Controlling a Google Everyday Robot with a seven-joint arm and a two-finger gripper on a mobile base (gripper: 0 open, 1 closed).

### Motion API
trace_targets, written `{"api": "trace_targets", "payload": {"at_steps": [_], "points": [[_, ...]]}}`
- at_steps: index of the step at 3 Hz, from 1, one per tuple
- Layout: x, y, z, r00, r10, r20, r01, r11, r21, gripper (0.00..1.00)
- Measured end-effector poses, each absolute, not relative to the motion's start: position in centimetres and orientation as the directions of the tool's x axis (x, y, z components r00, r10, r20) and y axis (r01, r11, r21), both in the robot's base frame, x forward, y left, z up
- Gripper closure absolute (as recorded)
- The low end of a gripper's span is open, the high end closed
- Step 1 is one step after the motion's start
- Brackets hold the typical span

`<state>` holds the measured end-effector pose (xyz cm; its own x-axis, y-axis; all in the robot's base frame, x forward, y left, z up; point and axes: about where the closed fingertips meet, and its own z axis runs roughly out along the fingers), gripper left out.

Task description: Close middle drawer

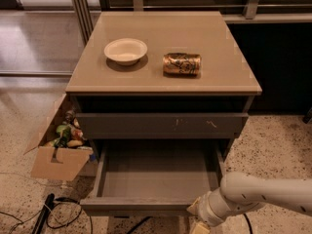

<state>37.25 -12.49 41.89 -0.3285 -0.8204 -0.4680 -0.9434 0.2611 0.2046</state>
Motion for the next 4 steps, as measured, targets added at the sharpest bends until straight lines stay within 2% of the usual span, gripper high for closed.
{"api": "trace_targets", "payload": {"at_steps": [1,2,3,4], "points": [[37.1,-12.5,41.7,-0.333,-0.820,-0.465,-0.942,0.263,0.209,0.00],[41.7,-11.9,43.7,-0.311,-0.824,-0.474,-0.950,0.277,0.142,0.13],[42.1,-11.9,43.8,-0.309,-0.824,-0.474,-0.951,0.279,0.135,0.36],[42.1,-11.9,43.8,-0.309,-0.824,-0.474,-0.951,0.279,0.135,0.45]]}}
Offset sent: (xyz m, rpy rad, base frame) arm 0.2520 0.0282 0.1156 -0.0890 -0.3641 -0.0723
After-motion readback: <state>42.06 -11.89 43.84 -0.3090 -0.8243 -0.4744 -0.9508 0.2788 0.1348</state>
